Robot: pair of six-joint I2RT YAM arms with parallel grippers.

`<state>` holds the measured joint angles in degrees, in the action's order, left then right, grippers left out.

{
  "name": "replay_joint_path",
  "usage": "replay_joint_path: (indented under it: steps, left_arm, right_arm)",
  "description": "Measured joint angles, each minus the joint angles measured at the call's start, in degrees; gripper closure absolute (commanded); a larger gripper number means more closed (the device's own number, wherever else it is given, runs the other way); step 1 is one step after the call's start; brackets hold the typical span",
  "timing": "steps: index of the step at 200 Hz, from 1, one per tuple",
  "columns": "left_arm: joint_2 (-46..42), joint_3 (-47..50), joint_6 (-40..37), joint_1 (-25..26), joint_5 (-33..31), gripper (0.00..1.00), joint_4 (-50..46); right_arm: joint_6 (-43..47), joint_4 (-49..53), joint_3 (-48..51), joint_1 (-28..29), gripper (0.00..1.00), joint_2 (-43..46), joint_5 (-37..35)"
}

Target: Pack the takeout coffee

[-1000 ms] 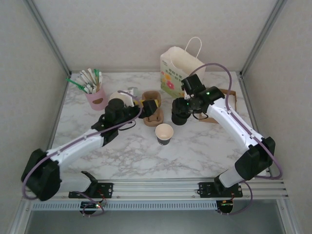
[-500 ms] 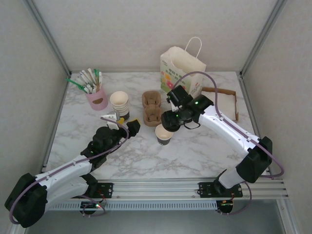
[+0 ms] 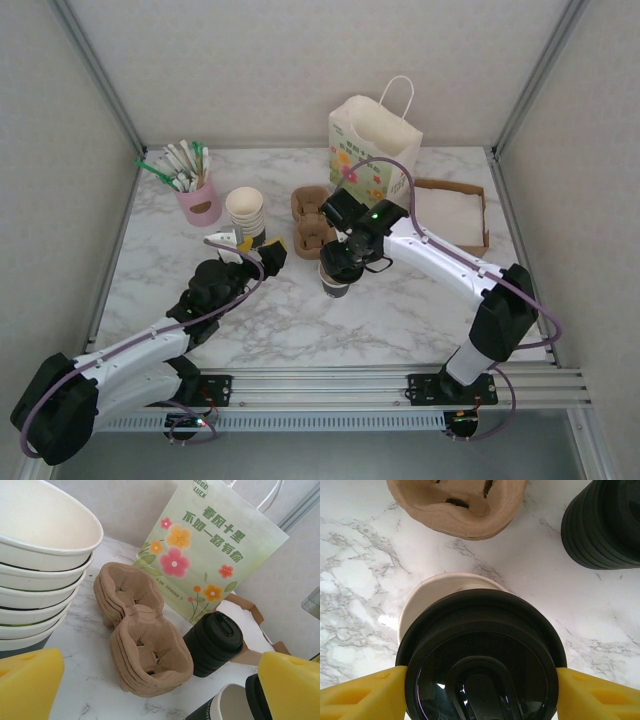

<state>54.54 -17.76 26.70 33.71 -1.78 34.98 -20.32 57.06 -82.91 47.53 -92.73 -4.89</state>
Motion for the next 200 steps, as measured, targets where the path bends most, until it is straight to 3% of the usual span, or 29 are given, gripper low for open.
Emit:
replay_joint_path:
  steps: [200]
  left_arm:
    - [1.6, 0.0, -0.2, 0.3, 0.0, 0.0, 0.9]
  right_arm:
    - [0.0, -2.0, -0.1, 0.6, 0.29, -3.7, 0.4]
